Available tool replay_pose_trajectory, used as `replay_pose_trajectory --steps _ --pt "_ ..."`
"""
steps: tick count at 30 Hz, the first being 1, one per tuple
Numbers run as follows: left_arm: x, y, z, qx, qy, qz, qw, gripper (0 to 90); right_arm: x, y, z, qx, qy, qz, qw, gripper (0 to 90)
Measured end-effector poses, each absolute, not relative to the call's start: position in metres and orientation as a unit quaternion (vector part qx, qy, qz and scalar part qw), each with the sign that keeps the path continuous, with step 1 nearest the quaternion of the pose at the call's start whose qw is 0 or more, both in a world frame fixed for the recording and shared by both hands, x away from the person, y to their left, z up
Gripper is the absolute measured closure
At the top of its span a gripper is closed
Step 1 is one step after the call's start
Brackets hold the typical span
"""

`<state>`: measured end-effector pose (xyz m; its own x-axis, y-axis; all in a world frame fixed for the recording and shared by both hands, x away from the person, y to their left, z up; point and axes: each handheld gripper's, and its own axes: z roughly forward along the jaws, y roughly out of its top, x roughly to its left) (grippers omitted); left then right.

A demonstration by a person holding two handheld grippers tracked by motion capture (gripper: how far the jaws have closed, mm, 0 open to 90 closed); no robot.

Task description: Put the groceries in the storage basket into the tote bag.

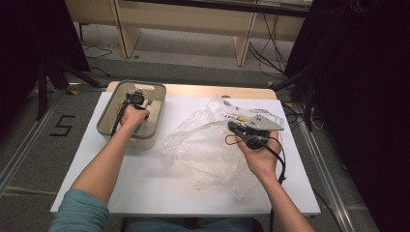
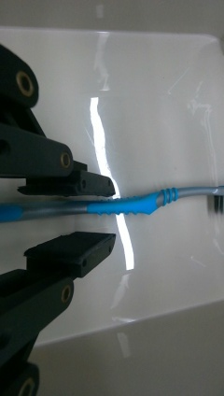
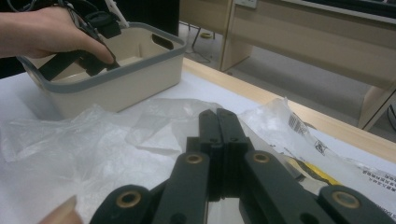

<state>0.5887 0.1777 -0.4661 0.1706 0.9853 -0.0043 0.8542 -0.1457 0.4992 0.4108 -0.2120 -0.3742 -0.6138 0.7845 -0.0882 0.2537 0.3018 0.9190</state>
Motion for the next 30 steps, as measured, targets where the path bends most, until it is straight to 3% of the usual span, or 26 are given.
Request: replay_pose_trajectory --steps 10,18,30 --pt "0.592 0.182 -0.466 0.734 0.63 0.155 0.203 62.3 0.411 -0.211 -0.374 0.341 0.759 0.481 0.276 90.0" --pt "0.594 0.183 -0.466 0.735 0.628 0.16 0.199 68.5 0.411 -0.211 -0.374 0.34 0.76 0.481 0.276 90.0" --pt "0.603 0.176 -0.469 0.733 0.621 0.176 0.216 66.8 0.411 -0.212 -0.374 0.341 0.759 0.482 0.276 90.0"
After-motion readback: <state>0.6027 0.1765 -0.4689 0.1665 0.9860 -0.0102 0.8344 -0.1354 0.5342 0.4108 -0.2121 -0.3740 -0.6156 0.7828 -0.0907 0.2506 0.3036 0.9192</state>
